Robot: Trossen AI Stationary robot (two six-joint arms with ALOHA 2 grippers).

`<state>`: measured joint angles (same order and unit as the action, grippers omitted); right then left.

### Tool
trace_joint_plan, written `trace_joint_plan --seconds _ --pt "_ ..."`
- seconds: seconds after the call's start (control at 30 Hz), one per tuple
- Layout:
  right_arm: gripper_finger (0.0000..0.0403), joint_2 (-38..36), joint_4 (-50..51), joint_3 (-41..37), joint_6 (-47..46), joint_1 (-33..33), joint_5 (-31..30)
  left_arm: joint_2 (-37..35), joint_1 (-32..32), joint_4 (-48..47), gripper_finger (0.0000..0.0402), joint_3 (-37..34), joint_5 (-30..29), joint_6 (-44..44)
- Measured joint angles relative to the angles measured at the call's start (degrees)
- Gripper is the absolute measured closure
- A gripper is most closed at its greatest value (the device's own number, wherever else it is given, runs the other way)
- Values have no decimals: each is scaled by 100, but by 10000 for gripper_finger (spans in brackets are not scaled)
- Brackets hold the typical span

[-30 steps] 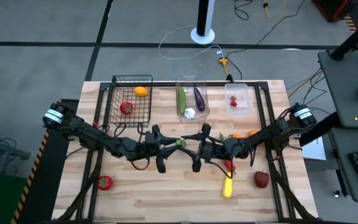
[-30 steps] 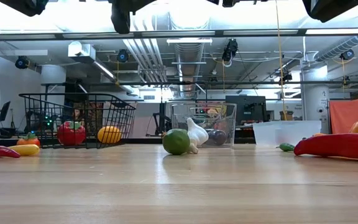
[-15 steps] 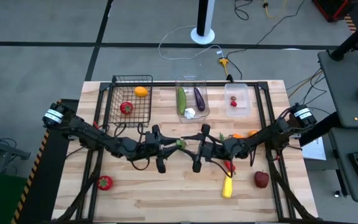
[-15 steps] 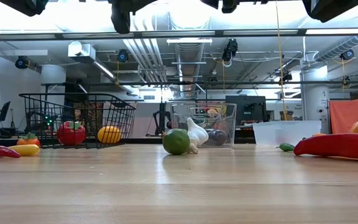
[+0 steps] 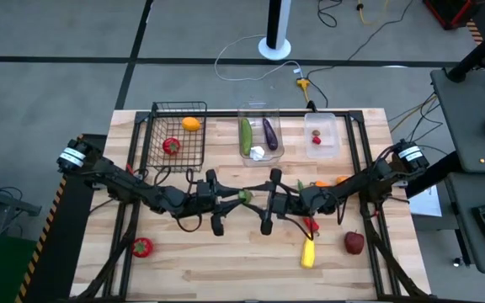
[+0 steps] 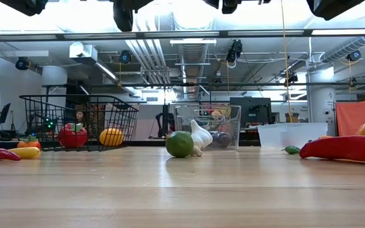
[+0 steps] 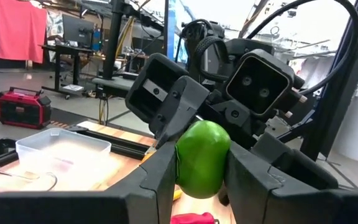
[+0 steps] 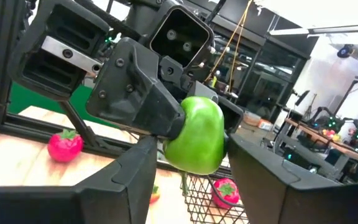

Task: Sort produce into baskets
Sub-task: Put the green chili pepper into the right transparent bin

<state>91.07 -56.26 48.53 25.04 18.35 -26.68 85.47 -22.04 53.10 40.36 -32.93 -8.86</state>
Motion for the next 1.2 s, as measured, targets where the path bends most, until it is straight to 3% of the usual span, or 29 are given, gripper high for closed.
trace_joint_plan --seconds 0.27,0.43,0.63,0.73,0.97,1.2 --pt "278 -7 62 22 24 1 -44 -2 -2 7 299 0 -44 -75" --pt "287 -20 77 21 -34 -2 -80 -2 -2 -2 293 -2 -103 -175" --pt "280 -170 404 22 -149 -2 -280 -13 9 -144 240 0 -48 -112" --pt "283 -379 957 41 -362 -34 -542 -168 11 -739 206 -3 -95 63" --pt "283 -1039 3667 486 -1725 -423 -994 -728 22 -2332 159 -4 -573 109" --pt "287 -1349 8727 1836 -4019 -1613 -874 -984 17 -3522 161 -4 -816 -464"
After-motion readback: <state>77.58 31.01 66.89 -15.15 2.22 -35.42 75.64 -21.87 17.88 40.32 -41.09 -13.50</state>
